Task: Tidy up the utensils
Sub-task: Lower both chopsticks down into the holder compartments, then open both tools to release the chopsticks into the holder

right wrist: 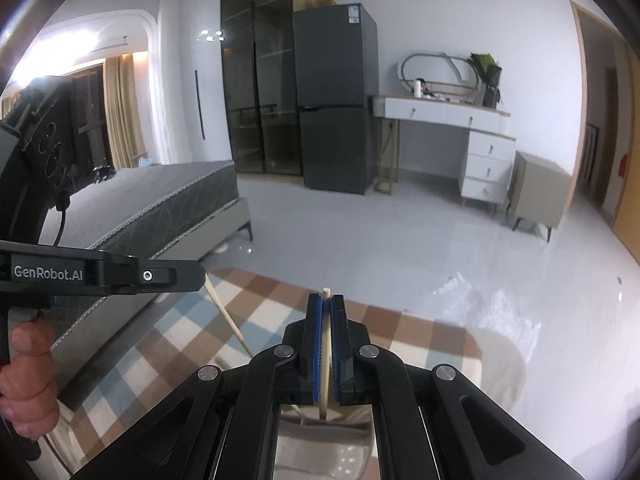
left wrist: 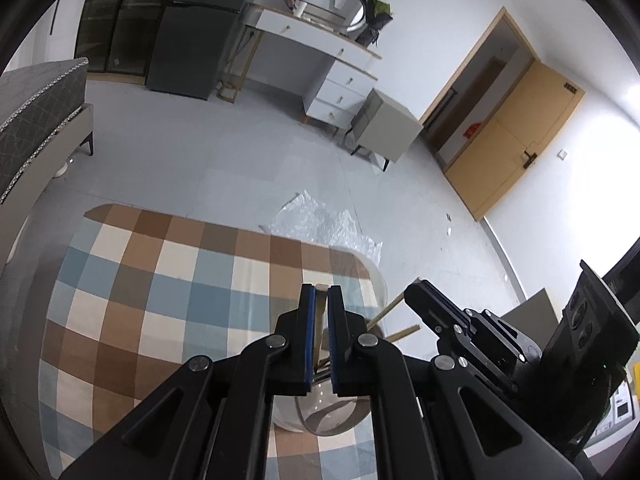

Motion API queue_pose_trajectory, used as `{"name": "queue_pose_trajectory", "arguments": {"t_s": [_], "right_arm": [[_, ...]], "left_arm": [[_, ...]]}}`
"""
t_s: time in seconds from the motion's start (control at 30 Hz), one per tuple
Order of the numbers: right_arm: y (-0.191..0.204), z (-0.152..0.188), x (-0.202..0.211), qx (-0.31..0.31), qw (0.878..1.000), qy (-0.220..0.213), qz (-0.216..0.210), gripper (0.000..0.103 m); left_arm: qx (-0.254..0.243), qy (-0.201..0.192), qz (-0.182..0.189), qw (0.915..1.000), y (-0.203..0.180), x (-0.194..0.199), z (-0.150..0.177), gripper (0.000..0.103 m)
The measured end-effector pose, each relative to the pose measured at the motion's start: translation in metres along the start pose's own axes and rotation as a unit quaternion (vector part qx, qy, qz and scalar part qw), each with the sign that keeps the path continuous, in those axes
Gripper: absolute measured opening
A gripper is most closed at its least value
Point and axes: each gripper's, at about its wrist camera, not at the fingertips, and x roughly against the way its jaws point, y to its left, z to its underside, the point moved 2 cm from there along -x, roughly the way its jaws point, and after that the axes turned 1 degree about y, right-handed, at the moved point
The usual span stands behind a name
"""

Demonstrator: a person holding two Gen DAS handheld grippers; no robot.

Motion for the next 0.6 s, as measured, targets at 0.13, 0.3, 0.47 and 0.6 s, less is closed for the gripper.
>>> {"name": "queue_pose_trajectory", "arguments": {"t_s": [0.13, 0.3, 0.47, 0.6], "right_arm": [[-0.008, 0.009, -0.005, -0.018, 1.000, 0.021, -0.004, 0.003], [-0.017, 0.019, -0.004, -0.041, 0.998, 0.038, 0.003, 0.006], [-0.027, 0.022, 0.014, -0.073, 0.997, 0.028, 0.015, 0.006], [-0.028, 0.023, 0.029, -0.089, 0.996, 0.020, 0.020, 0.015]], "left_arm": [[0.008, 0.041, 0.004, 0.9991, 0.001, -0.012, 0.007, 0.001], [0.009, 0.068, -0.003, 0.9976, 0.000, -0.013, 0.009, 0.004], [0.030, 0.047, -0.007, 0.9984, 0.005, 0.006, 0.008, 0.044], [0.027, 0.033, -0.029, 0.9987, 0.005, 0.022, 0.010, 0.048]]}}
